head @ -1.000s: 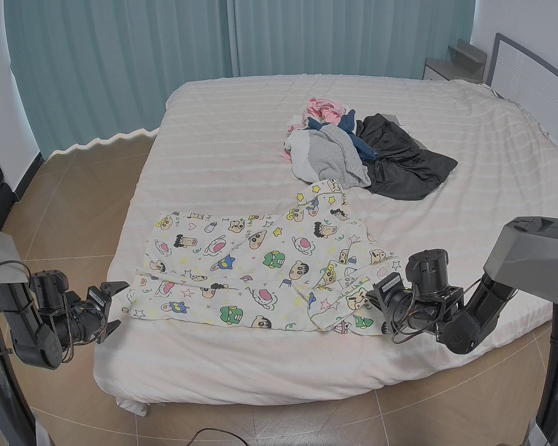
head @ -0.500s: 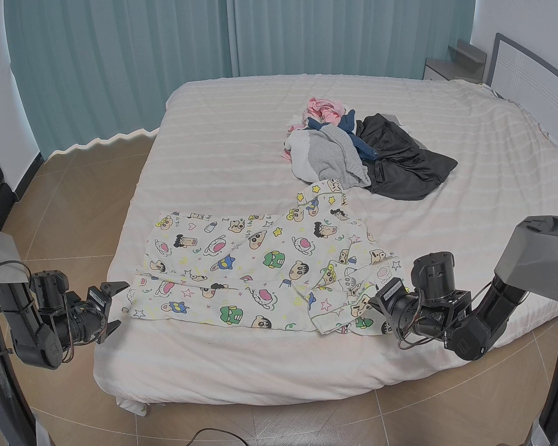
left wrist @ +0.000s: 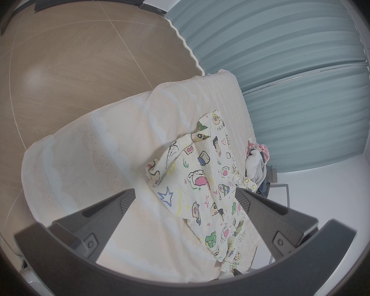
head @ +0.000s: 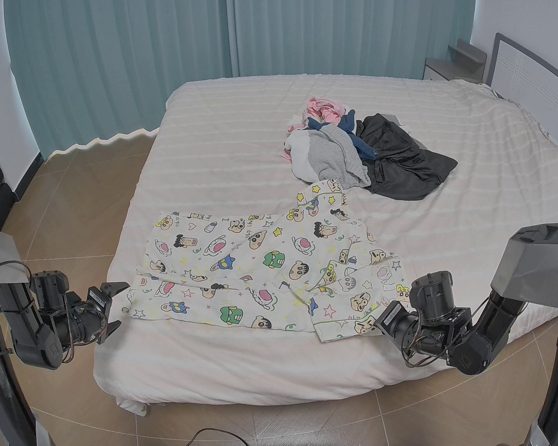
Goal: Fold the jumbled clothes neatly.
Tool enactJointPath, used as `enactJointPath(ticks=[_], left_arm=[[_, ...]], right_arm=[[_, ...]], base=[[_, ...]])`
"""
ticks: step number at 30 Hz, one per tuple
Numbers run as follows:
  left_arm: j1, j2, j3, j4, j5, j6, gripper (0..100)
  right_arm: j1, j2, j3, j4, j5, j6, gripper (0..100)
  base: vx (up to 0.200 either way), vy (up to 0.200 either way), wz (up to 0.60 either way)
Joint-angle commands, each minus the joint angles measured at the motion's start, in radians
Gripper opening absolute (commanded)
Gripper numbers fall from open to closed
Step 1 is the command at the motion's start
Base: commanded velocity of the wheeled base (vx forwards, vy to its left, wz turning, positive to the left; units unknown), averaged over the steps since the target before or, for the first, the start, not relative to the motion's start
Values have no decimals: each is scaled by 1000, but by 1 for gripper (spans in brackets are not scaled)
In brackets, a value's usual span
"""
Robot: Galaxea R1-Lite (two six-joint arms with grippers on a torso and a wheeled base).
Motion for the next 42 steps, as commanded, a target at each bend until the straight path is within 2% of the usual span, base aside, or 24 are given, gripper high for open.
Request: enactJointPath(ticks=[1,14,15,23,36,42], left_arm=[[1,2,-1,-1,0,0,100],[1,2,1,-1,0,0,100],[1,2,1,-1,0,0,100],[1,2,1,-1,0,0,100],[1,2,4,-1,-3,1,100],[4,-6,4,-1,-3,56,100]], right_arm=[[-5,36,14,-2,-10,-12,0],[6,33,26,-33,-3,-15,0],[6,33,31,-34,-3,-15,100],[3,11,65,-37,-10,-24,100],[3,-193,40,-34,13,-47,100],[14,-205,86,-43,5,-78,100]], base=[[0,0,0],[0,0,0],[0,0,0],[0,0,0],[0,0,0],[0,0,0]])
